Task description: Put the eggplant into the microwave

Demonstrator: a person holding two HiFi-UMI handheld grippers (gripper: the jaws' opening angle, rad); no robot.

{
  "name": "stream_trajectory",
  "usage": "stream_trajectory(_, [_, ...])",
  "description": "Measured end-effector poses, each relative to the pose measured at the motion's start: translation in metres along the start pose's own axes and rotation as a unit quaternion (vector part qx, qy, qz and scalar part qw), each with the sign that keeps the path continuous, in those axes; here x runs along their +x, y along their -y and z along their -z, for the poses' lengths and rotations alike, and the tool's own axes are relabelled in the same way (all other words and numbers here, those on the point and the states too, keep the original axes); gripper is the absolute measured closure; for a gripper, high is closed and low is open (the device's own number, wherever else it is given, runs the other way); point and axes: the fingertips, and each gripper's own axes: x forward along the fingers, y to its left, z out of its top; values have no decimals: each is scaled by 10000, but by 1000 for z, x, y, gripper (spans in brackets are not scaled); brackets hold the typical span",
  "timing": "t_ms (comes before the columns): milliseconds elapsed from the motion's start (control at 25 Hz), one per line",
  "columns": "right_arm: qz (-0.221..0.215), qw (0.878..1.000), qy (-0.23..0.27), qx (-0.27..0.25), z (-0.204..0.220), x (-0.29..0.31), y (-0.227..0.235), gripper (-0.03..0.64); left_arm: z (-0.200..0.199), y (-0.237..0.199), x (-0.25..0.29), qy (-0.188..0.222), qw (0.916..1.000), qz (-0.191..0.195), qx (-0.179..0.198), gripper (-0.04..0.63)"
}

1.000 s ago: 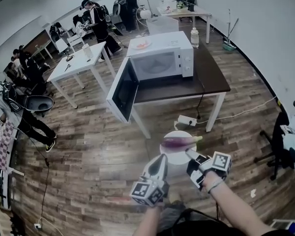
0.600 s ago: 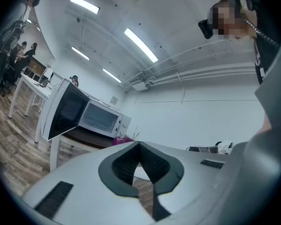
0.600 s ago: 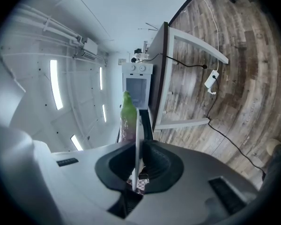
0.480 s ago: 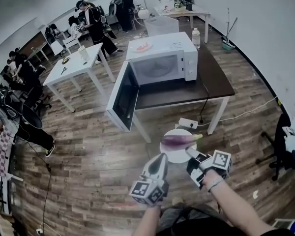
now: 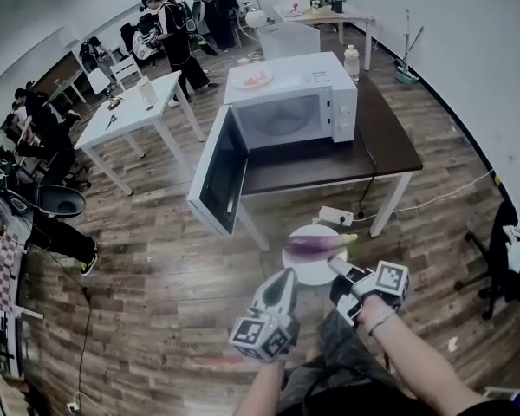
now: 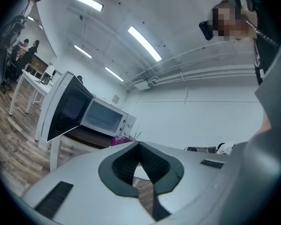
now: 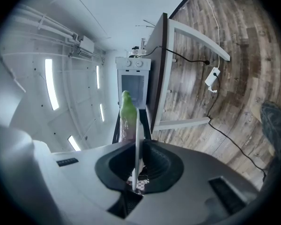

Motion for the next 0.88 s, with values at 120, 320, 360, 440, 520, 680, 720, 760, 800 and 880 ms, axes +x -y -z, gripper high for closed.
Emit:
stream_trajectory(120, [-16,10000,-41,-24,-11,16,-2,598,-5,-10,14,74,10000,1,40,595])
stream_trajectory(320, [16,9999,-94,-59,-31,41,-6,598,-16,-26,43,98,9999,16,81,595])
stream_trajectory(360, [8,9999,-90,-53,-36,46,-7,598,-18,-30,49,104,9999,14,70,595])
stream_trajectory(440, [9,10000,-78,-44,-47,56,-9,598,-21,-37,62,91,9999,5,62,595])
stream_trajectory(520, [33,9999,-69,-70,-59,65,-11,598,-24,-44,75,74,9999,2,80,595])
stream_trajectory(680, [53,9999,-65,-79,-81,85,-13,598,-28,-59,99,78,10000,-29,26,595])
stream_trajectory(720, [47,9999,-70,-66,-86,90,-13,598,-28,-63,106,74,10000,-33,24,595])
stream_trajectory(760, [45,9999,-77,-55,-91,95,-13,598,-30,-65,112,70,10000,-44,7,595])
stream_trajectory(800, [56,9999,-84,-49,-96,99,-13,598,-32,-67,118,68,10000,-62,-21,595])
stream_trajectory(880, [84,9999,-105,-48,-106,108,-13,598,-33,-74,129,72,9999,-72,-47,595])
